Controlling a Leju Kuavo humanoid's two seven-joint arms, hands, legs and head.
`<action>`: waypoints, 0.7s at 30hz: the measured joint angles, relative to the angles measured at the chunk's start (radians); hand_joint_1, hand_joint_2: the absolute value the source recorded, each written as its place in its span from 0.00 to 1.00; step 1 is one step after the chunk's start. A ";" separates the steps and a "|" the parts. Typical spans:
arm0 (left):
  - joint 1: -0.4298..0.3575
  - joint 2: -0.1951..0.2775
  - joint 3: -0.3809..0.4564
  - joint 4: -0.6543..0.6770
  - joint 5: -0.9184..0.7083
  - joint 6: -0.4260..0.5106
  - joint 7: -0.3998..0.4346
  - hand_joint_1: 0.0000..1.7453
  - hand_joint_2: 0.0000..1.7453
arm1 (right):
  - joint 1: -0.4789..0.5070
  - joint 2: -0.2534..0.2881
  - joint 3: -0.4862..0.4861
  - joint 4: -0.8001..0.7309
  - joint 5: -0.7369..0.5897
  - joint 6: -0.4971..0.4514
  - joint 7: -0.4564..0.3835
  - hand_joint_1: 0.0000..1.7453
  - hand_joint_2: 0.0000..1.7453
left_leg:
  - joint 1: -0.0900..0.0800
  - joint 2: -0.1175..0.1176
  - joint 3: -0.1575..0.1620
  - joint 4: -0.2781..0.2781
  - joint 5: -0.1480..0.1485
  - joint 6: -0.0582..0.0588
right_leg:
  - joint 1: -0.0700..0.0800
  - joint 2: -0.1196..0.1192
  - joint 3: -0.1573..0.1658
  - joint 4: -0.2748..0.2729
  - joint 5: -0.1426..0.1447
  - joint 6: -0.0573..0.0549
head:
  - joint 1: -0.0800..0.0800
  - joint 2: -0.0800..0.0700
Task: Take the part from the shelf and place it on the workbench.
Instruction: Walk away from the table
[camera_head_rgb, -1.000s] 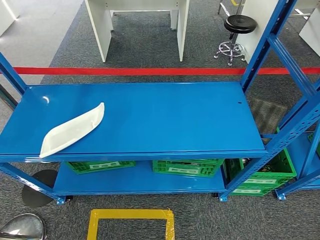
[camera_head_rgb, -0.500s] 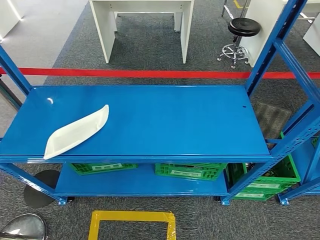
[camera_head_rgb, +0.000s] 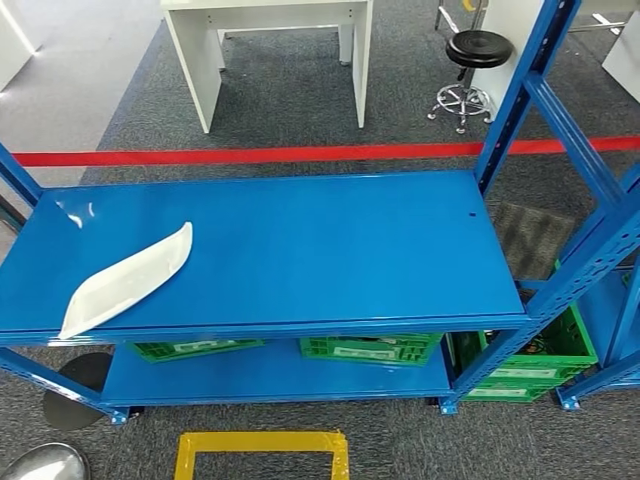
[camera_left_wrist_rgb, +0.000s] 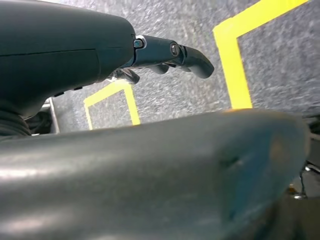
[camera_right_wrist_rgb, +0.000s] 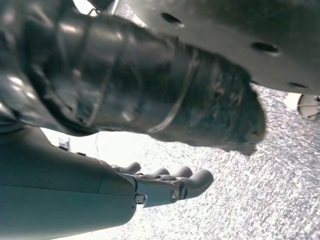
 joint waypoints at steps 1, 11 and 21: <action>0.000 0.000 0.000 0.000 0.000 0.000 0.000 0.00 0.00 | -0.001 0.000 0.000 0.000 0.000 0.000 0.000 0.00 0.00 | -0.002 0.000 0.026 -0.063 0.025 0.005 | 0.002 0.001 0.004 0.000 -0.007 0.005 | 0.000 0.000; -0.003 0.000 0.000 0.000 -0.001 0.010 0.018 0.00 0.00 | -0.004 0.000 0.000 0.000 0.002 0.001 -0.002 0.00 0.00 | -0.007 0.001 0.092 -0.154 0.011 0.052 | 0.003 -0.003 -0.126 0.246 -0.132 0.048 | 0.012 0.000; -0.004 0.003 0.000 0.001 0.003 0.027 0.031 0.00 1.00 | -0.001 0.000 0.000 0.000 0.011 -0.031 -0.015 0.00 0.00 | -0.017 -0.002 0.138 -0.149 -0.034 0.045 | 0.014 0.002 -0.061 0.011 0.051 0.023 | 0.010 0.000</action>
